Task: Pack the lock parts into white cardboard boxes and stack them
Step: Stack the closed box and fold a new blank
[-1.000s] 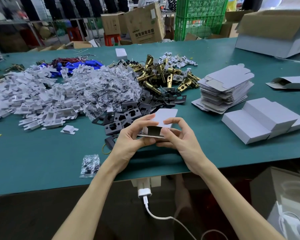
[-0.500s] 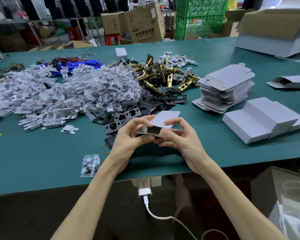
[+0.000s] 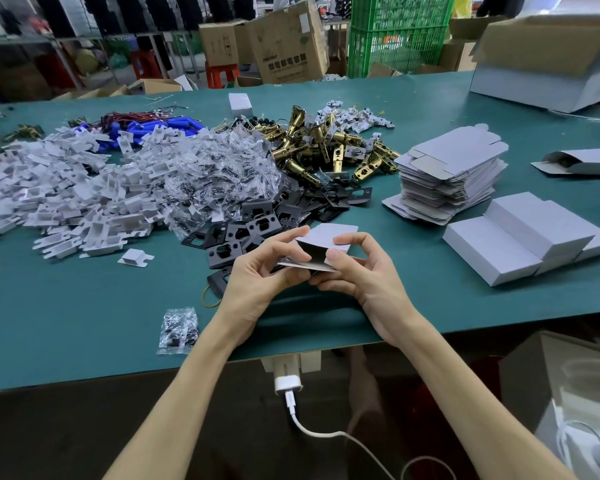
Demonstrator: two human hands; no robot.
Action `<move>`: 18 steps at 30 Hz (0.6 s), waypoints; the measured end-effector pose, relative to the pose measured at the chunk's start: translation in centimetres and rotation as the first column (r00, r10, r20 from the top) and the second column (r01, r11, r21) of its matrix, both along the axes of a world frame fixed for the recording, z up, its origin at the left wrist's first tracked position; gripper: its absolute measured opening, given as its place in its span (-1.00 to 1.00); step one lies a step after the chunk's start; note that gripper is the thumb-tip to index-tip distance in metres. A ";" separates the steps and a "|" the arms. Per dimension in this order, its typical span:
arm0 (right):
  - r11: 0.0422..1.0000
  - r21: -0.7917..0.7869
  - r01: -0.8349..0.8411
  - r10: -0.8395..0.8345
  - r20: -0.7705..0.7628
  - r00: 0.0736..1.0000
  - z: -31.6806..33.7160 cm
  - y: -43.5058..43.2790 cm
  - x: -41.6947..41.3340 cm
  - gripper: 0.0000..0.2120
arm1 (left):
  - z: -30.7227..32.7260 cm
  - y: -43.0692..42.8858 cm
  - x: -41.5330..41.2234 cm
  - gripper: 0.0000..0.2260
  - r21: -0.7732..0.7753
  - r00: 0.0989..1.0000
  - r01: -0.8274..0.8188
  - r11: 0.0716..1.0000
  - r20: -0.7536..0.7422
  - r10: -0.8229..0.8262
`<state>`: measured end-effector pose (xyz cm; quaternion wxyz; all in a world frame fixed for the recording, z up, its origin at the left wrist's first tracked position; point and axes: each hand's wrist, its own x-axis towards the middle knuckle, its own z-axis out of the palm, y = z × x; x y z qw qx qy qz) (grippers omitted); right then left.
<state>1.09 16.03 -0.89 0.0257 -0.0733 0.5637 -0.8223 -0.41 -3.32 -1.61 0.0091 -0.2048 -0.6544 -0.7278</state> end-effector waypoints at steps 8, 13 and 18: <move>1.000 -0.013 -0.016 0.016 -0.007 1.000 0.3 0.0 0.1 -0.66 | -0.2 -0.1 -0.1 -0.88 -0.016 0.999 -0.022 1.000 -0.030 0.021; 0.999 0.017 -0.036 0.036 -0.019 0.999 0.3 0.0 0.1 -0.66 | -0.1 -0.1 0.0 -0.84 -0.031 0.999 -0.017 0.999 -0.050 0.015; 0.997 0.029 -0.070 0.071 -0.029 0.997 0.2 0.1 0.0 -0.64 | 0.2 0.0 0.2 -0.80 -0.041 0.999 -0.025 0.999 -0.044 0.023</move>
